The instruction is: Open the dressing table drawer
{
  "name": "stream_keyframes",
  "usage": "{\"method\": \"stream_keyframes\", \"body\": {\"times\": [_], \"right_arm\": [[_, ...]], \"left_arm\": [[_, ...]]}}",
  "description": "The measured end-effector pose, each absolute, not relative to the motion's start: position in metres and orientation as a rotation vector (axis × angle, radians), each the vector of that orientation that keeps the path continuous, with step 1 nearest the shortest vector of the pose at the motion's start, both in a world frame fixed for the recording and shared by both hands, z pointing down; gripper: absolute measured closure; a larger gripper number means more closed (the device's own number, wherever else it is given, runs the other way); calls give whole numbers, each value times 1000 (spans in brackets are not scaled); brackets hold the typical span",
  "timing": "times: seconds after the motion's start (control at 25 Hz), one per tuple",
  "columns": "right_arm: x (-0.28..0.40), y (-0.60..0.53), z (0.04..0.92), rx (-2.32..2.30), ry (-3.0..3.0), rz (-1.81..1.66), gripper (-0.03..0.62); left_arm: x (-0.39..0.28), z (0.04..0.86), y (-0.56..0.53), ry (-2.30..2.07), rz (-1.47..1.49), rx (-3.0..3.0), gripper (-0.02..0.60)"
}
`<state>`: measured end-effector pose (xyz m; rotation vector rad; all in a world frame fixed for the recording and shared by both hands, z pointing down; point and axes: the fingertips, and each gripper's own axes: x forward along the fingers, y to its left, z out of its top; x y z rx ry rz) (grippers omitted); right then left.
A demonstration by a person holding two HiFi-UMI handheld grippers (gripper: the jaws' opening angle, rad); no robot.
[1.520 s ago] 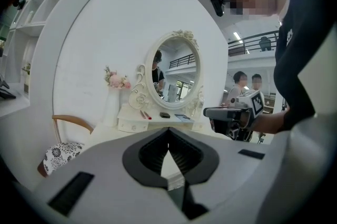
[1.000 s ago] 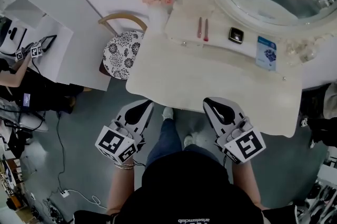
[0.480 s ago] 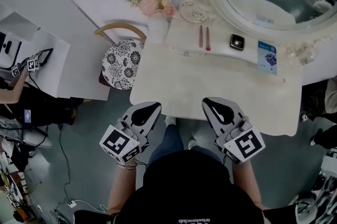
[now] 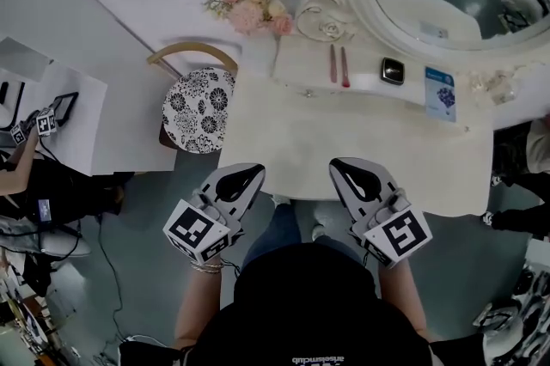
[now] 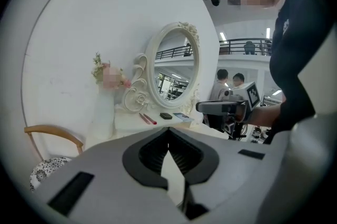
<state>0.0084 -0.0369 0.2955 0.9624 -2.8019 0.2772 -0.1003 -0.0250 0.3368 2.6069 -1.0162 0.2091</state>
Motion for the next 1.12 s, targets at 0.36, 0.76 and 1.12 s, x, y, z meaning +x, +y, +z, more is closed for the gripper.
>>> {"method": "stream_keyframes", "body": {"times": [0.36, 0.76, 1.12], "right_arm": [[-6, -52, 309, 1030, -2738, 318, 574], [-11, -63, 328, 1115, -2655, 371, 574], [-21, -69, 340, 1135, -2638, 441, 574]], "left_arm": [[-116, 348, -47, -939, 238, 2619, 566], [-119, 367, -57, -818, 281, 2630, 566], [-119, 375, -64, -776, 273, 2643, 566]]}}
